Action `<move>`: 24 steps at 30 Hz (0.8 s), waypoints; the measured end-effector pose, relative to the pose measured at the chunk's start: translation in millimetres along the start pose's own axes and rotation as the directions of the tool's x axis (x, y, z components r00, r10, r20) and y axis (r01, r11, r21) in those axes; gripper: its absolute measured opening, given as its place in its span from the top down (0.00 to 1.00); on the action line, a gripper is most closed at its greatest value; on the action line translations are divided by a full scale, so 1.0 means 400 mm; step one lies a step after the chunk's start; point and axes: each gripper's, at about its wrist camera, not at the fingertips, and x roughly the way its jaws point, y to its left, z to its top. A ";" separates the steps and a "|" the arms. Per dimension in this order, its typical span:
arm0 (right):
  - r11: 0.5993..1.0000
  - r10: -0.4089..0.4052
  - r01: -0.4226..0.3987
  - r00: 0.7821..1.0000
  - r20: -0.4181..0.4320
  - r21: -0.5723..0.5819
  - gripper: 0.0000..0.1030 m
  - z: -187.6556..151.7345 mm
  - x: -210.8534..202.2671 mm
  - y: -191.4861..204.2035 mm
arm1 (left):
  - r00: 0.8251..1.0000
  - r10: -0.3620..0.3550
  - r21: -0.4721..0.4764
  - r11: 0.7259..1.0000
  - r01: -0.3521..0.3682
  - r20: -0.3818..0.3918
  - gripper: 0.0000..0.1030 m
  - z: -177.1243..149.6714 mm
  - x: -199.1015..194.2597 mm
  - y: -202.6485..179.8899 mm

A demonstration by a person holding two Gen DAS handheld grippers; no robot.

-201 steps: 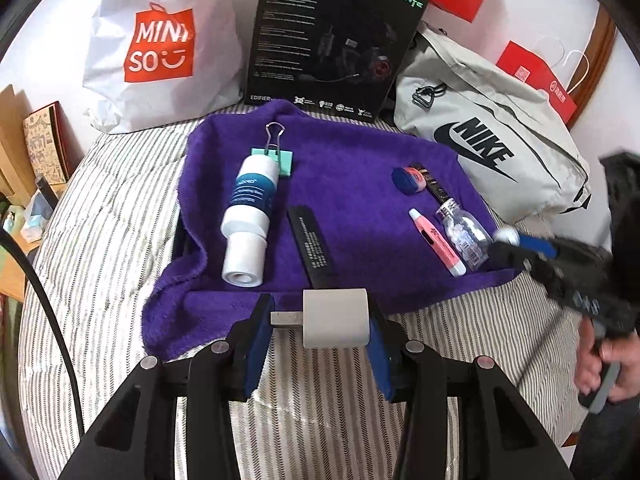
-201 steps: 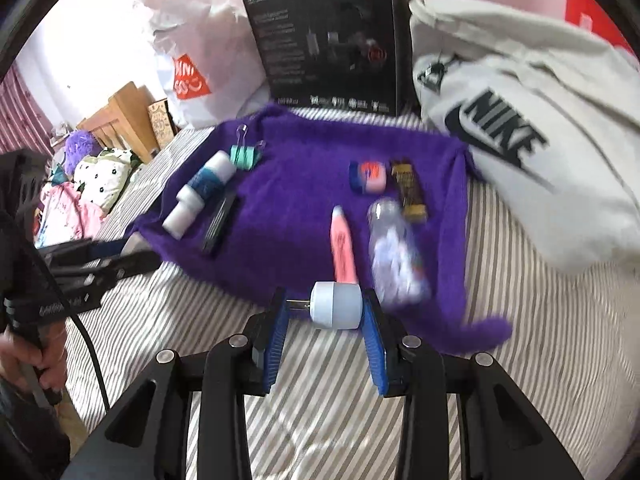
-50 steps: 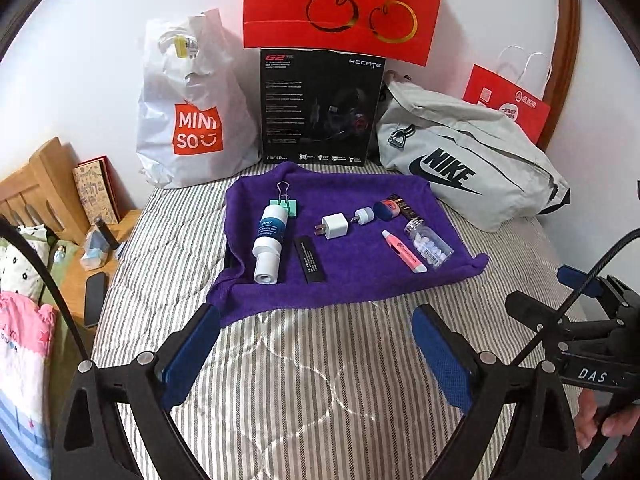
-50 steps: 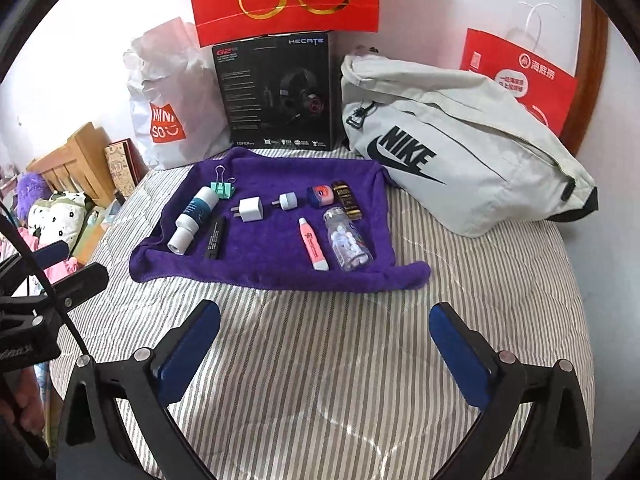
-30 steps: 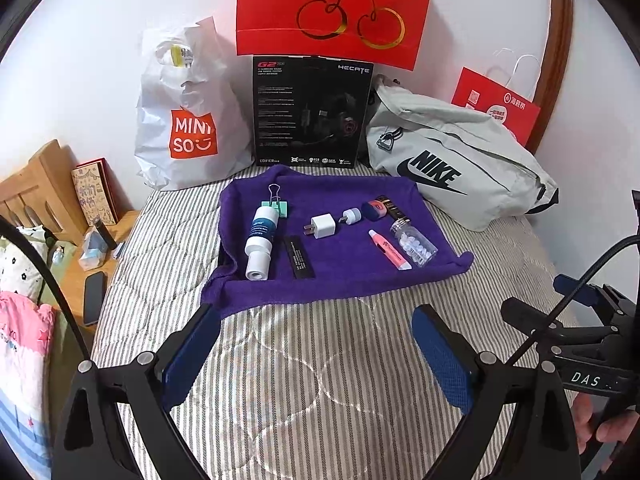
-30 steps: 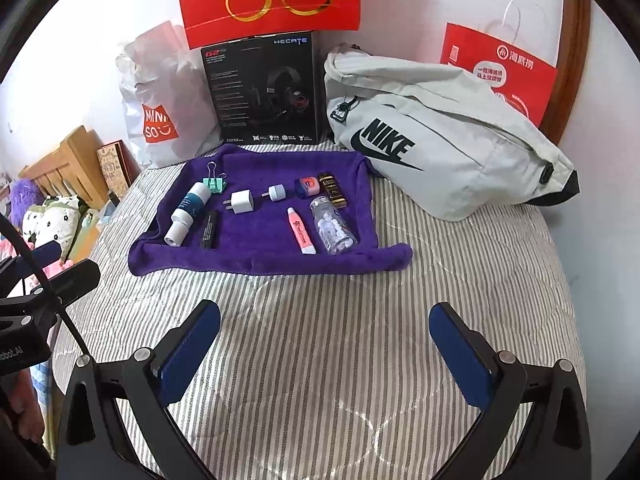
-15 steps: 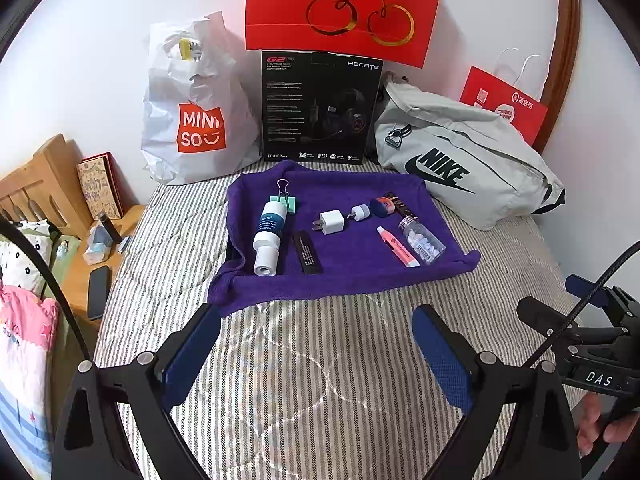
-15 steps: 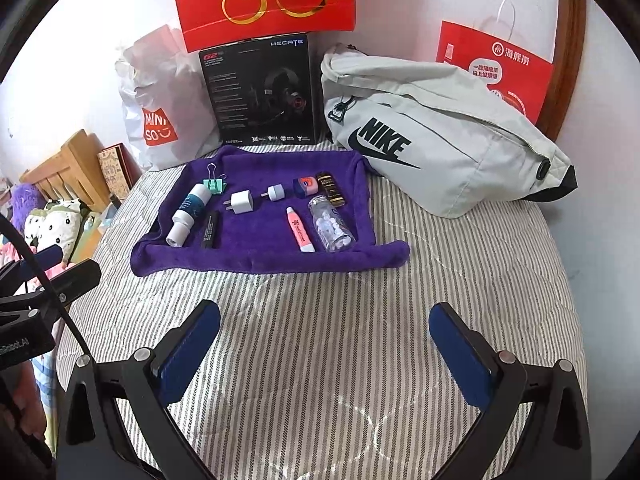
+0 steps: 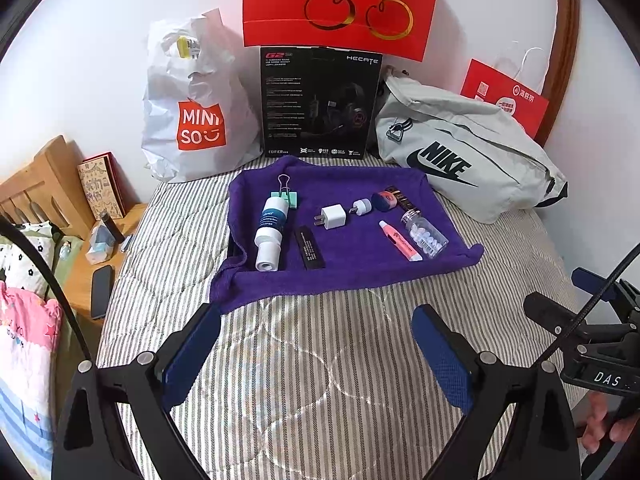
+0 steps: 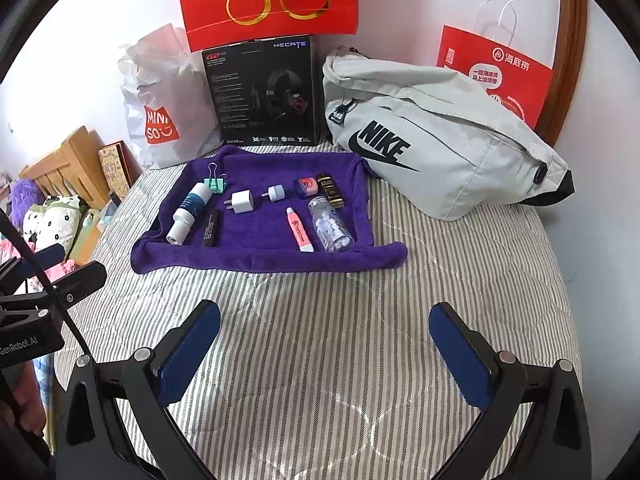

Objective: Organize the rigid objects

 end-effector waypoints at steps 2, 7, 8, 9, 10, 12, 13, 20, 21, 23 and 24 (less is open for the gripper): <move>1.000 0.002 -0.002 1.000 0.000 0.000 0.00 0.001 0.000 0.001 | 1.000 0.000 -0.002 1.000 0.000 0.001 0.06 -0.001 0.000 -0.001; 1.000 0.005 -0.005 1.000 0.002 -0.002 0.00 0.000 -0.004 0.003 | 1.000 0.004 -0.001 1.000 -0.004 0.001 0.06 -0.002 -0.001 -0.006; 1.000 0.006 -0.006 1.000 0.001 -0.003 0.00 0.000 -0.004 0.002 | 1.000 0.002 -0.001 1.000 -0.002 0.001 0.06 -0.002 -0.001 -0.006; 1.000 0.007 -0.007 1.000 0.001 -0.003 0.00 0.000 -0.004 0.001 | 1.000 0.002 -0.002 1.000 -0.002 0.000 0.06 -0.002 -0.001 -0.006; 1.000 0.007 -0.007 1.000 0.001 -0.002 0.00 0.000 -0.004 0.001 | 1.000 0.002 -0.003 1.000 -0.002 0.001 0.06 -0.002 -0.001 -0.007; 1.000 0.007 -0.007 1.000 0.003 -0.002 0.00 0.000 -0.004 0.001 | 1.000 0.002 -0.002 1.000 -0.002 -0.001 0.06 -0.002 0.000 -0.006; 1.000 0.008 -0.008 1.000 0.003 -0.001 0.00 0.000 -0.004 0.000 | 1.000 0.002 -0.002 1.000 -0.002 -0.004 0.06 -0.002 0.000 -0.005; 1.000 0.010 -0.010 1.000 0.013 0.011 0.00 0.000 -0.011 -0.008 | 1.000 -0.001 0.003 1.000 0.001 -0.006 0.06 -0.002 -0.001 0.001; 1.000 0.009 -0.010 1.000 0.010 0.011 0.00 0.000 -0.011 -0.009 | 1.000 0.000 0.004 1.000 0.000 -0.008 0.06 -0.002 -0.002 0.001; 1.000 0.005 -0.005 1.000 0.011 0.008 0.00 0.000 -0.011 -0.008 | 1.000 0.000 0.003 1.000 0.000 -0.006 0.06 -0.002 -0.002 0.002; 1.000 0.002 -0.002 1.000 0.010 0.007 0.00 -0.001 -0.011 -0.008 | 1.000 -0.001 0.005 1.000 0.001 -0.009 0.06 -0.003 -0.003 0.002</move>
